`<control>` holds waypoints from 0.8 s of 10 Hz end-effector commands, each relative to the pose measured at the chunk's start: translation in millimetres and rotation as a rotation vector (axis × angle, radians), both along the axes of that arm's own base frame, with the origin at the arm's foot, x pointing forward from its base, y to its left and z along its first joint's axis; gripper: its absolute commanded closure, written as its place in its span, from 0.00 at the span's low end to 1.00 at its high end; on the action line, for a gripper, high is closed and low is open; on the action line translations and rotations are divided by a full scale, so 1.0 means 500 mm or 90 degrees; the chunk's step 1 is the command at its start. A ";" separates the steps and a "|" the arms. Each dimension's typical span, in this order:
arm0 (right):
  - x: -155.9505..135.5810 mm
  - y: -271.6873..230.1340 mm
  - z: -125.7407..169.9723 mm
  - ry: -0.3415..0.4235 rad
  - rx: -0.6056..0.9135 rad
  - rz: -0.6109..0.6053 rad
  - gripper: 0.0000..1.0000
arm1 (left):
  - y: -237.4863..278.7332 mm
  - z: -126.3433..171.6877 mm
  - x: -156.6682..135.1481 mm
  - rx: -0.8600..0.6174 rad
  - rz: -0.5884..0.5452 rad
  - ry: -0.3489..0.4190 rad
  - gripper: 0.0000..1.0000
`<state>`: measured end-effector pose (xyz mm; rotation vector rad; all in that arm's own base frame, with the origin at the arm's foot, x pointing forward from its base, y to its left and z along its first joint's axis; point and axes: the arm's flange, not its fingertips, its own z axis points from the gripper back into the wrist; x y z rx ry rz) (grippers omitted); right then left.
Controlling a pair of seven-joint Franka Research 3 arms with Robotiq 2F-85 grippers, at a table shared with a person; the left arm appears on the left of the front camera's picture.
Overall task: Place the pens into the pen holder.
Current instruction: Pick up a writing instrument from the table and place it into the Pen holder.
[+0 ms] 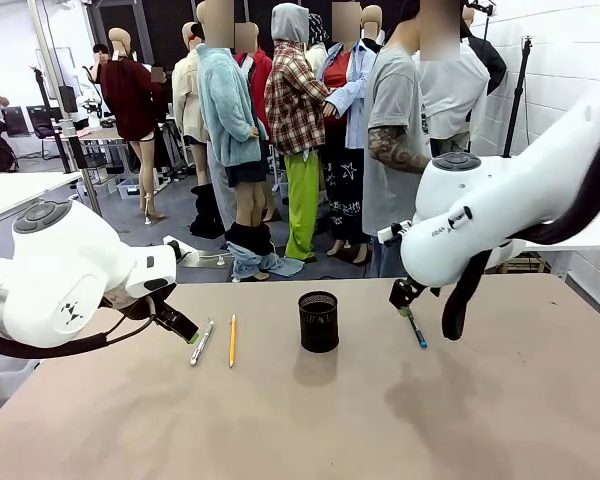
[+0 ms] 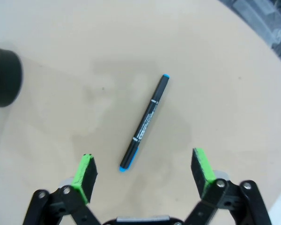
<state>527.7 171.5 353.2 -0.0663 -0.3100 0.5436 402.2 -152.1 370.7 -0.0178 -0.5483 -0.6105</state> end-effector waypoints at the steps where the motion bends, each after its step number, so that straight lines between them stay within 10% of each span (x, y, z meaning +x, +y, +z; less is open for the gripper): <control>1: 0.047 0.028 -0.023 0.031 -0.010 -0.016 0.00 | 0.003 0.001 0.001 -0.001 0.002 0.000 0.00; 8: 0.090 0.018 -0.088 0.097 -0.044 -0.057 0.09 | 0.003 0.001 0.001 -0.001 0.002 0.000 0.00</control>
